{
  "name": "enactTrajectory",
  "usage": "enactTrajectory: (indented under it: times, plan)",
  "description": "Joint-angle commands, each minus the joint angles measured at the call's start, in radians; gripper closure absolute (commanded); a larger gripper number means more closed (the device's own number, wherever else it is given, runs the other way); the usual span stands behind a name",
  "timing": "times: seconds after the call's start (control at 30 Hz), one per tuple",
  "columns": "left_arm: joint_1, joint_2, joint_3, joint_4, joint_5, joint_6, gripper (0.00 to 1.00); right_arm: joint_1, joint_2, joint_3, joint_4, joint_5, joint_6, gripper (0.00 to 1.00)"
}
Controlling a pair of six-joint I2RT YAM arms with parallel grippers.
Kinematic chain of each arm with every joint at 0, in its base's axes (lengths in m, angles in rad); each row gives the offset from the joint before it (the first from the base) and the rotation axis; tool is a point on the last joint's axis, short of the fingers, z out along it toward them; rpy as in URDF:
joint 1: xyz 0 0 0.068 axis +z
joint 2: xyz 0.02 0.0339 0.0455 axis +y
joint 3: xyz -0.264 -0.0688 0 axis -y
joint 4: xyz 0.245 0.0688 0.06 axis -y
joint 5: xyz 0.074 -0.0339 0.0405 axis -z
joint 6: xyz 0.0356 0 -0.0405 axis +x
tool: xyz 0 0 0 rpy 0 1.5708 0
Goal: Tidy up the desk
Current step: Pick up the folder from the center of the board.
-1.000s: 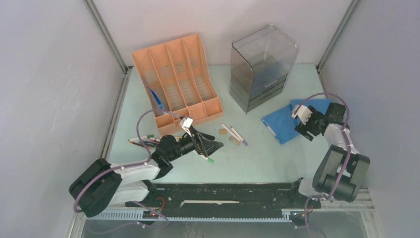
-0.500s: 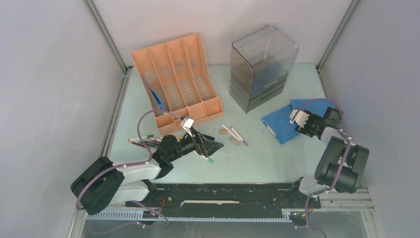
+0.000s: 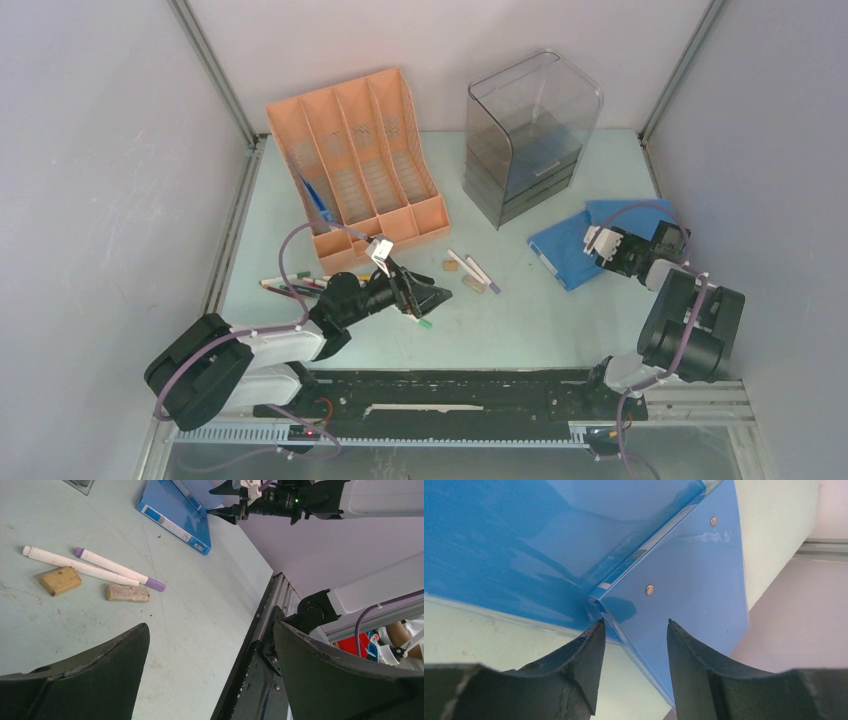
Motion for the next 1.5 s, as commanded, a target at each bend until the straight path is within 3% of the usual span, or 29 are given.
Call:
enactTrajectory:
  times: [0.0,0.27,0.8,1.17,1.4,1.43,1.47]
  plan:
    - [-0.008,0.000,-0.003,0.050,-0.010,-0.006,0.00,0.003,0.014,-0.022,0.097,-0.013,-0.013,0.45]
    - [-0.013,0.005,-0.003,0.050,-0.010,-0.008,0.00,0.025,0.001,-0.082,0.188,-0.019,-0.035,0.52]
    - [-0.025,-0.005,-0.009,0.049,-0.019,-0.015,0.00,0.033,0.050,-0.268,0.542,0.006,-0.182,0.60]
    - [-0.048,0.019,0.015,0.044,-0.023,-0.017,0.00,0.051,0.133,-0.353,0.731,0.034,-0.302,0.78]
    - [-0.063,0.027,0.031,0.038,-0.024,-0.017,0.00,0.058,0.056,-0.405,0.729,0.010,-0.303,0.87]
    - [-0.065,0.029,0.035,0.038,-0.024,-0.018,0.00,0.062,0.039,-0.409,0.715,0.010,-0.299,0.89]
    - [-0.066,0.033,0.039,0.038,-0.022,-0.020,0.00,0.063,0.018,-0.413,0.704,0.008,-0.292,0.99]
